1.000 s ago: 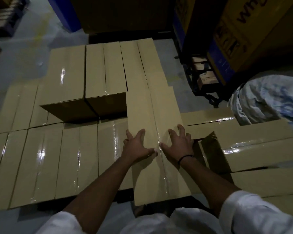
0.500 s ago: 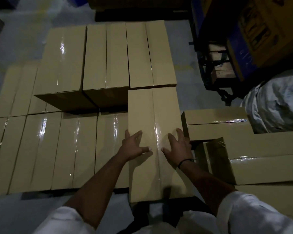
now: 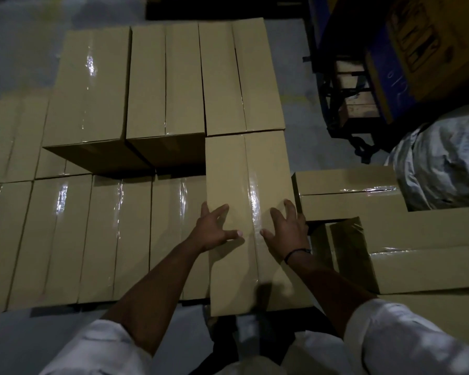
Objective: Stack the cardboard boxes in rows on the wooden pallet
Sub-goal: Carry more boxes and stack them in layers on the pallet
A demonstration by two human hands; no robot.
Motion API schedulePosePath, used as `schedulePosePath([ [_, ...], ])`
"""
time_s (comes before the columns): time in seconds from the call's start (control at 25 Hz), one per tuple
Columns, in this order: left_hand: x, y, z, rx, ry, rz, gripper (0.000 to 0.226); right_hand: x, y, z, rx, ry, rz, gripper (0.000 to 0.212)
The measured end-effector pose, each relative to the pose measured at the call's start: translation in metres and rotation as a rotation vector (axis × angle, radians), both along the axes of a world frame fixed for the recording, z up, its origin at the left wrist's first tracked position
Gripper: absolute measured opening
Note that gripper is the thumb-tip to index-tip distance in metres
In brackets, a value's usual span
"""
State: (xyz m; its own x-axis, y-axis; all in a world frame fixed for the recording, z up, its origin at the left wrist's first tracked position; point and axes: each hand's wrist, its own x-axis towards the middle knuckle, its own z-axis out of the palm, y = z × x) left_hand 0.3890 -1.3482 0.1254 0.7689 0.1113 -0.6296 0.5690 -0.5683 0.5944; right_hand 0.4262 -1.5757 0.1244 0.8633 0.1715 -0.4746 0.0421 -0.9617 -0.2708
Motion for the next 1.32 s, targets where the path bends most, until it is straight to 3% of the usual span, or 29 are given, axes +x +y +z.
schedulePosePath([
  [0.36,0.009,0.002,-0.003,-0.051,0.041,0.012,0.108,0.012,-0.005,-0.001,0.018,0.023,0.023,0.069],
  [0.52,0.003,-0.003,0.004,0.060,0.082,-0.104,0.112,0.001,-0.012,0.001,0.000,0.069,0.093,0.083],
  [1.08,-0.163,-0.055,0.016,0.296,0.146,-0.419,0.133,-0.151,-0.057,0.011,-0.078,0.146,0.081,0.100],
  [1.32,-0.179,-0.048,0.011,0.367,0.028,-0.407,0.124,-0.180,-0.069,0.007,-0.015,0.111,-0.046,0.085],
])
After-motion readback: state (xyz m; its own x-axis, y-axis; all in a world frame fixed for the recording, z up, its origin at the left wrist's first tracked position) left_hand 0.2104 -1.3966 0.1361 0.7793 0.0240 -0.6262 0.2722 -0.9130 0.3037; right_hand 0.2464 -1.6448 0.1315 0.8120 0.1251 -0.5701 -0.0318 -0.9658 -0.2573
